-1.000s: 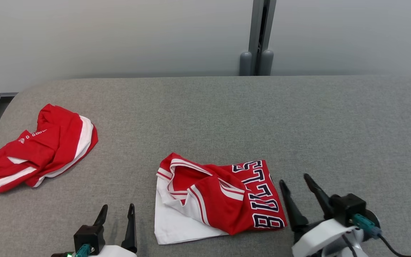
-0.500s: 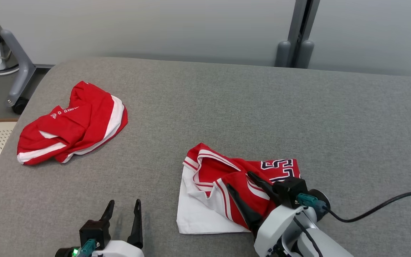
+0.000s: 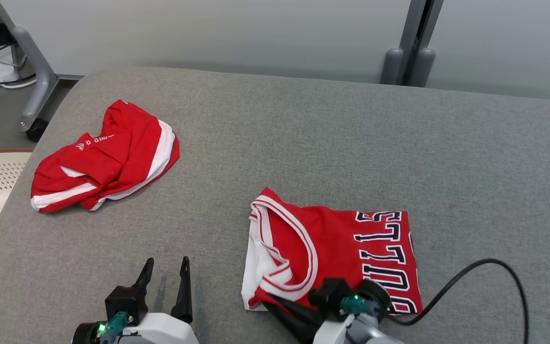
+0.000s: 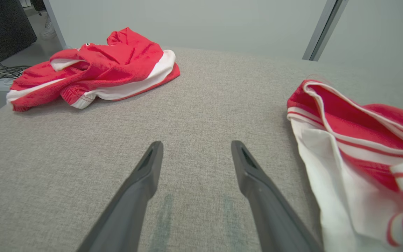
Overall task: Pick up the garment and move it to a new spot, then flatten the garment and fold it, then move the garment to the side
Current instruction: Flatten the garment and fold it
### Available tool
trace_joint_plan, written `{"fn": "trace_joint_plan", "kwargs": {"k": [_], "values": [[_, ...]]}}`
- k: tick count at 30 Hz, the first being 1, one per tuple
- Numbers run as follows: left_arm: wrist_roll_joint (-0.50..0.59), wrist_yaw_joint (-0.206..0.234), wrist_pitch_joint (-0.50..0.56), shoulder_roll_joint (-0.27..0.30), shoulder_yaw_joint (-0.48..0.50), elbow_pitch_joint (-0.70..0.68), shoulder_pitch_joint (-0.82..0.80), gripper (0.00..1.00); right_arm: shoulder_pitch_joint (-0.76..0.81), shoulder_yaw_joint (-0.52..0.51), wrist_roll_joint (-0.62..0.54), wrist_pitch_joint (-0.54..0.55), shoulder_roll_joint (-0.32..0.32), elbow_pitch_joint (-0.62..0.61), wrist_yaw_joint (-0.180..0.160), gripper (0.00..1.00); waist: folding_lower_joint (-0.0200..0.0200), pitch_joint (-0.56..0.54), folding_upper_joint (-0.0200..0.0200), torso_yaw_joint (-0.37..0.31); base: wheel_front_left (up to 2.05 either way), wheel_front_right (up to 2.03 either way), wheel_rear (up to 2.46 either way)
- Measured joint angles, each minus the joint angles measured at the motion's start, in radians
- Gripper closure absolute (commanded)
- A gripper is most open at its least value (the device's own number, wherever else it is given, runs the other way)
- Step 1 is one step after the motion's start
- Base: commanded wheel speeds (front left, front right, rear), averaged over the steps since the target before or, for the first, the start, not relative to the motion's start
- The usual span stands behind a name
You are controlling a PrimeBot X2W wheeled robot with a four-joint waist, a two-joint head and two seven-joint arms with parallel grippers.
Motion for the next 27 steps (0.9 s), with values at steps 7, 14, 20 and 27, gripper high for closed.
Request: {"fn": "trace_joint_plan", "kwargs": {"k": [7,14,20,27], "values": [[-0.004,-0.001,0.000,0.000,-0.021,0.004,-0.025,0.00,-0.030,0.196,0.099,-0.009,-0.030,0.033,0.000,0.00,0.0000,0.002,0.0000,-0.006,0.00,0.00,0.00],[0.003,0.003,0.000,0.000,-0.009,0.003,-0.029,0.00,-0.053,0.107,0.182,-0.095,-0.073,0.062,0.000,0.00,0.0000,-0.011,0.0000,-0.032,0.00,0.00,0.00],[0.016,0.003,0.000,0.000,0.013,-0.006,-0.019,0.00,0.005,-0.309,0.033,-0.105,-0.106,0.056,0.000,0.00,0.0000,-0.029,0.0000,-0.072,0.00,0.00,0.00],[0.034,0.001,0.000,0.000,0.038,-0.004,0.001,0.00,0.183,-0.668,-0.186,-0.105,-0.050,-0.015,0.000,0.00,0.0000,-0.052,0.0000,-0.113,0.00,0.00,0.00]]}}
